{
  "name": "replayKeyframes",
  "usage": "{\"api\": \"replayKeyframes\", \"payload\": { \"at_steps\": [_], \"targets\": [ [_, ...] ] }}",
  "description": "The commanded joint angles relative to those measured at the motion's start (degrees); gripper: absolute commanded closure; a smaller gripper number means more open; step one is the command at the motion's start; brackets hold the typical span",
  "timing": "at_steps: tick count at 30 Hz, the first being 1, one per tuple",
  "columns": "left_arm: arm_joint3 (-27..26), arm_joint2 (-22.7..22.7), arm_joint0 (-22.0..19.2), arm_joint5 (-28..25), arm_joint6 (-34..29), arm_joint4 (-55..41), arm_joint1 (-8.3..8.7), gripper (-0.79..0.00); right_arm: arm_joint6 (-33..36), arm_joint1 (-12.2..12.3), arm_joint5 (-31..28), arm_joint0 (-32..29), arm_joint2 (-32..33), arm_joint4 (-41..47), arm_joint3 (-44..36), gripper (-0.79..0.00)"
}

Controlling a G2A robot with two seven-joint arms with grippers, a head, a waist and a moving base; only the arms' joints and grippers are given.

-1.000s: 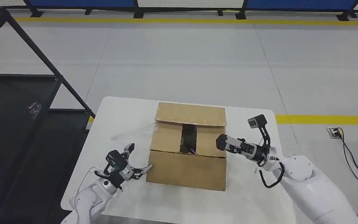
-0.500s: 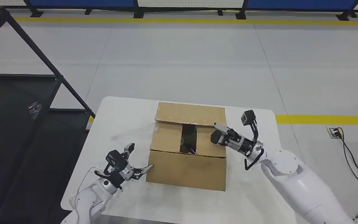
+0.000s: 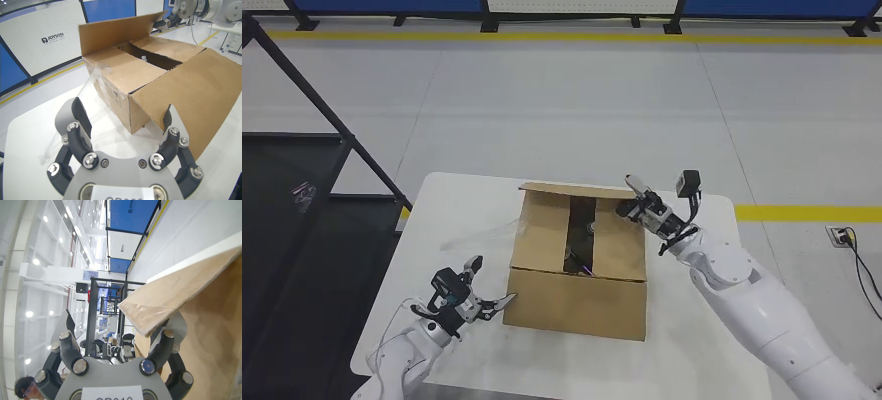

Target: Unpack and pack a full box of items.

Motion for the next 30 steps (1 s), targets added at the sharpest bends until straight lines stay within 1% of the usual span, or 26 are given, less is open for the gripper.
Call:
{"api": "replayKeyframes", "payload": {
  "at_steps": [1, 3, 5, 6, 8, 11, 14, 27, 28, 30],
  "targets": [
    [0.0, 0.0, 0.0, 0.0, 0.0, 0.0, 0.0, -0.785, -2.4, -1.2, -0.2, 1.5, -0.9, -0.4, 1.2, -0.785],
    [0.0, 0.0, 0.0, 0.0, 0.0, 0.0, 0.0, -0.785, -6.0, -2.6, -0.2, 3.4, -2.0, -1.9, 3.8, -0.785],
    [0.0, 0.0, 0.0, 0.0, 0.0, 0.0, 0.0, -0.785, -7.8, -4.5, -0.5, 5.3, -3.3, -1.3, 6.5, -0.785],
    [0.0, 0.0, 0.0, 0.0, 0.0, 0.0, 0.0, -0.785, -7.8, -5.0, -0.9, 5.8, -3.6, -0.5, 7.3, -0.785],
    [0.0, 0.0, 0.0, 0.0, 0.0, 0.0, 0.0, -0.785, -8.5, -6.6, -2.2, 7.4, -4.3, 0.3, 10.8, -0.785],
    [0.0, 0.0, 0.0, 0.0, 0.0, 0.0, 0.0, -0.785, -11.8, -9.0, -4.2, 9.6, -5.7, -0.2, 15.4, -0.785],
    [0.0, 0.0, 0.0, 0.0, 0.0, 0.0, 0.0, -0.785, -12.7, -11.1, -8.0, 10.8, -7.2, -2.1, 19.0, -0.785],
    [0.0, 0.0, 0.0, 0.0, 0.0, 0.0, 0.0, -0.785, -12.7, -11.1, -8.0, 10.8, -7.2, -2.1, 19.0, -0.785],
    [0.0, 0.0, 0.0, 0.0, 0.0, 0.0, 0.0, -0.785, -12.9, -11.2, -7.7, 10.6, -7.0, -1.8, 19.0, -0.785],
    [0.0, 0.0, 0.0, 0.0, 0.0, 0.0, 0.0, -0.785, -14.7, -11.5, -5.4, 10.4, -6.1, -0.9, 18.3, -0.785]
  ]
}}
